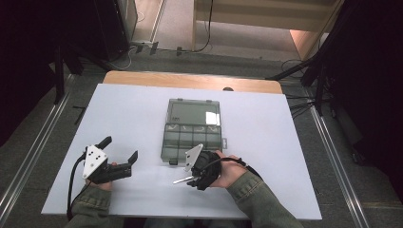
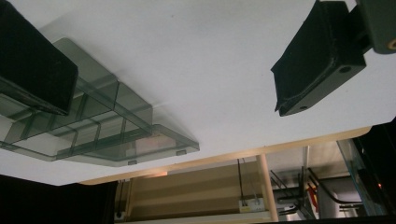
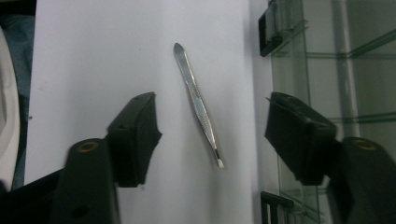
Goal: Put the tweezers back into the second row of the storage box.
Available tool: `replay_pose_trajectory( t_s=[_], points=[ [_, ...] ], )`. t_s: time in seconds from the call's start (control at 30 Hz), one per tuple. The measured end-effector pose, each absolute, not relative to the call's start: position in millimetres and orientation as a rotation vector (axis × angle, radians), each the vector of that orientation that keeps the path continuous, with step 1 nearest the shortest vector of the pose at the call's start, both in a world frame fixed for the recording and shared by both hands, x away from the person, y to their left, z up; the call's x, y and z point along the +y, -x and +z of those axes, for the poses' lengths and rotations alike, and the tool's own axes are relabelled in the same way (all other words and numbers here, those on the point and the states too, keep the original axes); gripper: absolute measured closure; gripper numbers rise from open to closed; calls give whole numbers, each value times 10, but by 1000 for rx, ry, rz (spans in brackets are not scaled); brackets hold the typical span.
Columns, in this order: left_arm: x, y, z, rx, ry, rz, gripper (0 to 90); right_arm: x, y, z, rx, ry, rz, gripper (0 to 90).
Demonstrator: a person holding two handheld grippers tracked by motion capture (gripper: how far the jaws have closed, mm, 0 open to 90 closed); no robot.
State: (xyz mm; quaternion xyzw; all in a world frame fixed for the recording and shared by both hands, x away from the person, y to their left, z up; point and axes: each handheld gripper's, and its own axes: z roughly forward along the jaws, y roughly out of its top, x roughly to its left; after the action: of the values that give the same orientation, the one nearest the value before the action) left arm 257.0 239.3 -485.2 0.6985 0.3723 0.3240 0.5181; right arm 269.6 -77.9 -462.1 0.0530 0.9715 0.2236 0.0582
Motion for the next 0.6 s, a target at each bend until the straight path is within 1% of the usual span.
replay_pose_trajectory(
  t_s=[0.03, 0.07, 0.4, 0.43, 0.5, 0.53, 0.6],
  points=[
    [2395, -2572, -4852, 892, -1679, 777, 0, -766, -2698, -4627, 2949, -164, 667, 428],
    [2397, -2574, -4853, 893, -1678, 778, 0, -739, -2705, -4648, 2963, -152, 648, 473],
    [2409, -2570, -4855, 896, -1677, 783, 0, -681, -2743, -4749, 3013, -170, 571, 539],
    [2404, -2571, -4859, 895, -1677, 782, 0, -672, -2750, -4759, 3017, -162, 568, 560],
    [2394, -2570, -4864, 893, -1681, 780, 0, -649, -2739, -4787, 3028, -174, 530, 649],
    [2393, -2570, -4866, 889, -1685, 781, 0, -649, -2739, -4787, 3028, -174, 530, 649],
    [2394, -2568, -4865, 890, -1685, 781, 0, -637, -2743, -4812, 3036, -163, 509, 707]
  ],
)
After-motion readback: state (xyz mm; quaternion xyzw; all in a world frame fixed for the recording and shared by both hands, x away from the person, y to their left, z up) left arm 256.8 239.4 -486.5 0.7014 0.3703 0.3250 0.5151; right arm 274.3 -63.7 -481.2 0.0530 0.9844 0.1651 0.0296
